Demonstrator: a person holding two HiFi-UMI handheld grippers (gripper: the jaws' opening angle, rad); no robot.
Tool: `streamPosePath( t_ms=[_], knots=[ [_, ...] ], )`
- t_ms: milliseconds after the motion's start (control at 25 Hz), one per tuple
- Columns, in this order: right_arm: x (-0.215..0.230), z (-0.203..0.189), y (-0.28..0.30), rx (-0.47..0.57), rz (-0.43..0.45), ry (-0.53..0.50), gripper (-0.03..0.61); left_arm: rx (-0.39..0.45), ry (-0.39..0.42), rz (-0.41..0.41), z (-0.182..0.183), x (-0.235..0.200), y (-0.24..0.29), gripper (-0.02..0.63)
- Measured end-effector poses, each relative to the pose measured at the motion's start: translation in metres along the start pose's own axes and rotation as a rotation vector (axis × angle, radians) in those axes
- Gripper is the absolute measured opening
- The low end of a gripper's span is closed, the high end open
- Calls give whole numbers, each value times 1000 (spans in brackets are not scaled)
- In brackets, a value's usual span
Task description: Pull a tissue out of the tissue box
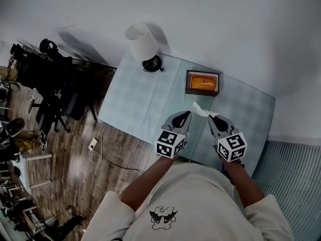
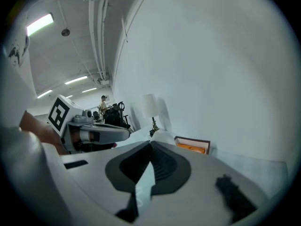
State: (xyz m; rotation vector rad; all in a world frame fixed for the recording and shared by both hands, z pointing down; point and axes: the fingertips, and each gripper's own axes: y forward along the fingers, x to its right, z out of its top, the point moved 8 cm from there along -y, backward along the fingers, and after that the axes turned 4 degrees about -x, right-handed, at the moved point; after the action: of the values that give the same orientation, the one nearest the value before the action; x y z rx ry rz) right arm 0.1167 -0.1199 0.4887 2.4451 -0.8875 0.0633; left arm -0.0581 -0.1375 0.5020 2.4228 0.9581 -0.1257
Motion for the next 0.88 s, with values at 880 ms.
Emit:
streamPosePath(
  t_ms=[880],
  knots=[
    [-53, -23, -69, 84, 2, -16, 14, 55, 24, 16, -16, 45, -55, 6]
  ],
)
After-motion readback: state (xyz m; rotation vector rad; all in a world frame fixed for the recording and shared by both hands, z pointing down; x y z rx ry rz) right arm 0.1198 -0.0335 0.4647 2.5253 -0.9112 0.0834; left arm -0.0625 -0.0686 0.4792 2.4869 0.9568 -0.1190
